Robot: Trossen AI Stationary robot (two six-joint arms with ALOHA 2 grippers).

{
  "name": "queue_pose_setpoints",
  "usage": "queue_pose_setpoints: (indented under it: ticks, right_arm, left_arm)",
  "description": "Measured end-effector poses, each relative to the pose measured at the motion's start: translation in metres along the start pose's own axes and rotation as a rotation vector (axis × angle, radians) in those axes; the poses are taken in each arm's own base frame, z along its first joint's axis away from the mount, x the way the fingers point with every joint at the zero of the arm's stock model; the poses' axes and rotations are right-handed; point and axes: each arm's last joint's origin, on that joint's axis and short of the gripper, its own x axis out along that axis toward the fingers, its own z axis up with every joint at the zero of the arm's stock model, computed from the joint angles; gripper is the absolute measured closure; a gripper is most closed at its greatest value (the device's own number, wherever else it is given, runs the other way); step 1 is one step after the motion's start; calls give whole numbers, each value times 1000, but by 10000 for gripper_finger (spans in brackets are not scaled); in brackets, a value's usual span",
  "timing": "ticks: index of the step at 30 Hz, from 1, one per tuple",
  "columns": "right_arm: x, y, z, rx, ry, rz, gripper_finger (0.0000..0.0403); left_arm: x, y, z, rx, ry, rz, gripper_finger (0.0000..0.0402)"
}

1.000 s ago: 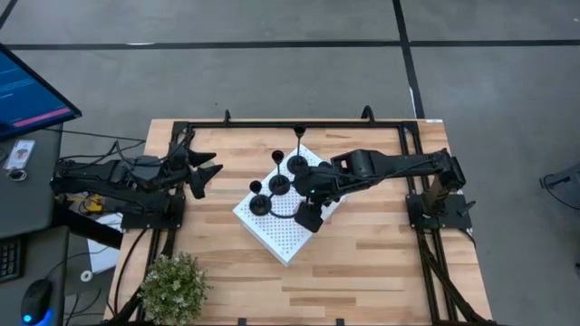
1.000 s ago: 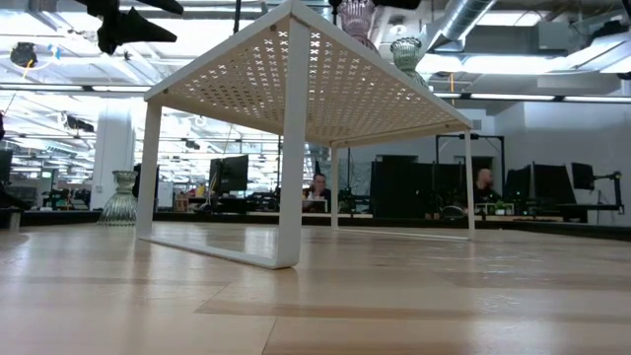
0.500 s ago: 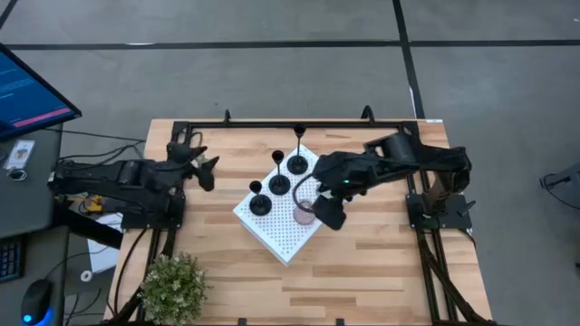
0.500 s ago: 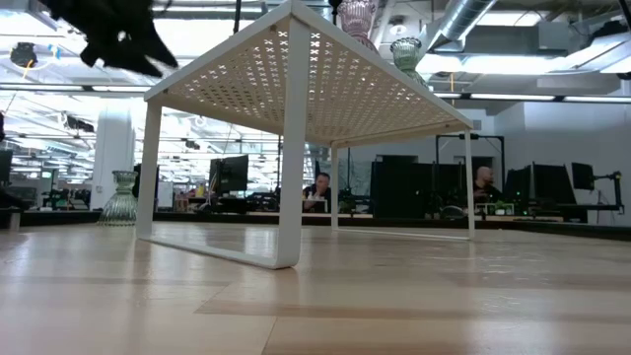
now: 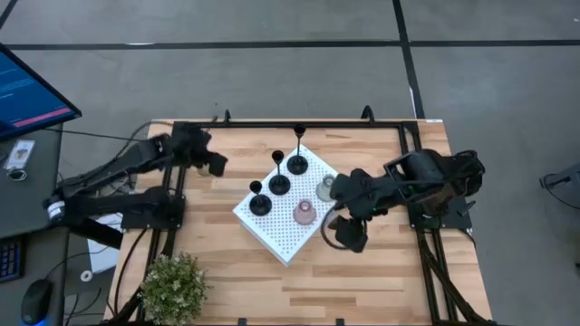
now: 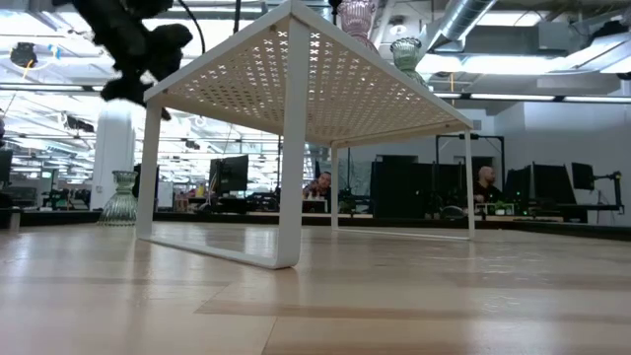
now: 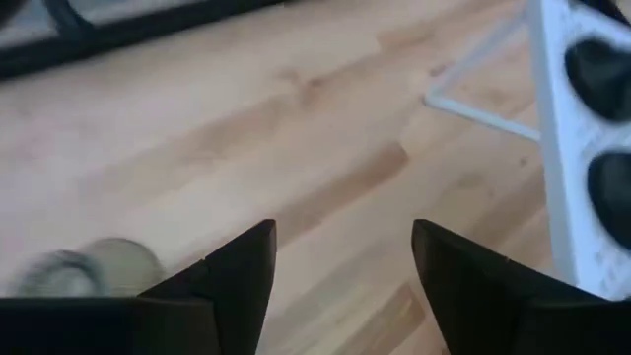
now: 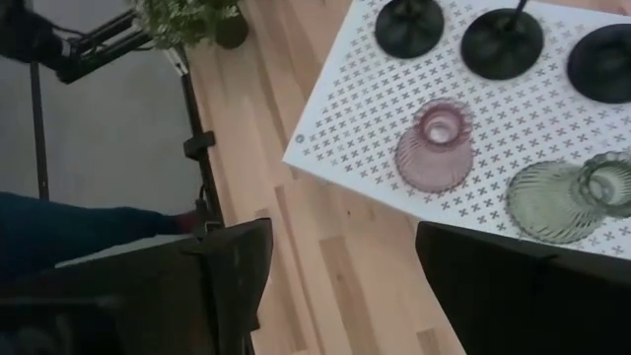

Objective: Pick & Place candle stick holders
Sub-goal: Put the green glass candle holder on the shelf

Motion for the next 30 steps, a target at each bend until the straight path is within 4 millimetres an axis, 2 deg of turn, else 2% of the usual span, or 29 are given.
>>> queue_pose_setpoints:
  ticks: [4, 8, 17, 26, 30]
  right_arm:
    - [-1, 7, -6, -10, -9, -8, 159]
    - [-3, 11, -11, -4, -17, -15, 159]
    - [-6, 25, -24, -42, -11, 0, 159]
    - [-11, 35, -35, -31, -54, -22, 159]
    - [-12, 39, -39, -24, -72, -30, 159]
  left_arm:
    - [-28, 0, 31, 64, -86, 28, 177]
    - [-44, 8, 47, 78, -64, 112, 179]
    - [-12, 41, 47, 61, 300, 240, 155]
    - [-2, 66, 53, 32, 366, 269, 151]
    - [0, 69, 51, 40, 368, 249, 151]
